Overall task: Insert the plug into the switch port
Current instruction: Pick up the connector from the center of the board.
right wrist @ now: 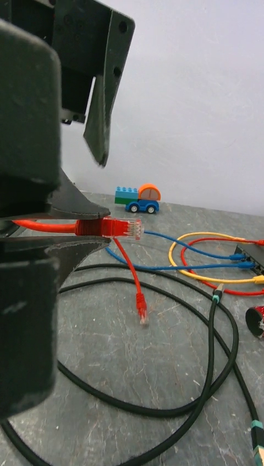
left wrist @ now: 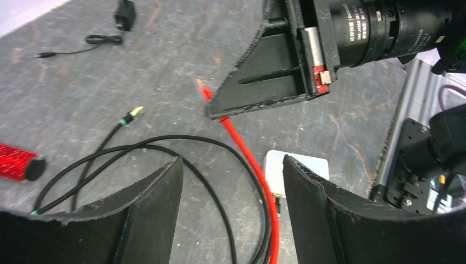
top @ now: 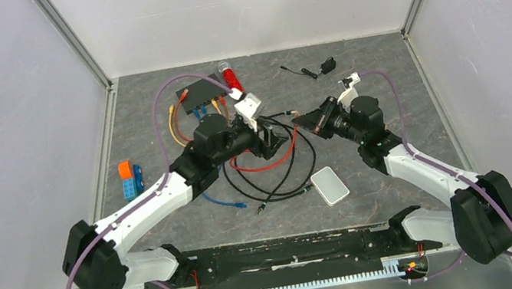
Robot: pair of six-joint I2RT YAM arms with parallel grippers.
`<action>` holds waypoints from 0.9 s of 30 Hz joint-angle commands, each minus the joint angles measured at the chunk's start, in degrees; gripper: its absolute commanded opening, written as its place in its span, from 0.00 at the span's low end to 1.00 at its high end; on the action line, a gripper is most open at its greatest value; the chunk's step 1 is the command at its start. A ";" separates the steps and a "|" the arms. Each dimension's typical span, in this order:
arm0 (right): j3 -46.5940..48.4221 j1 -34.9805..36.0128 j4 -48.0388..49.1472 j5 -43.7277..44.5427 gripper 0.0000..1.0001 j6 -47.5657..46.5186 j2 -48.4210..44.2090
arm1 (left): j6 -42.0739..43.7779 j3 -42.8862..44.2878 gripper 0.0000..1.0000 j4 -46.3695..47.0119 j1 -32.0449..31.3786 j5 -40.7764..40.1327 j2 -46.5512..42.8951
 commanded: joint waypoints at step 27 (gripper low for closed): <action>1.80 -11.38 8.48 -22.69 0.54 -9.50 -0.29 | 12.33 0.11 0.02 -4.86 -3.95 5.90 6.42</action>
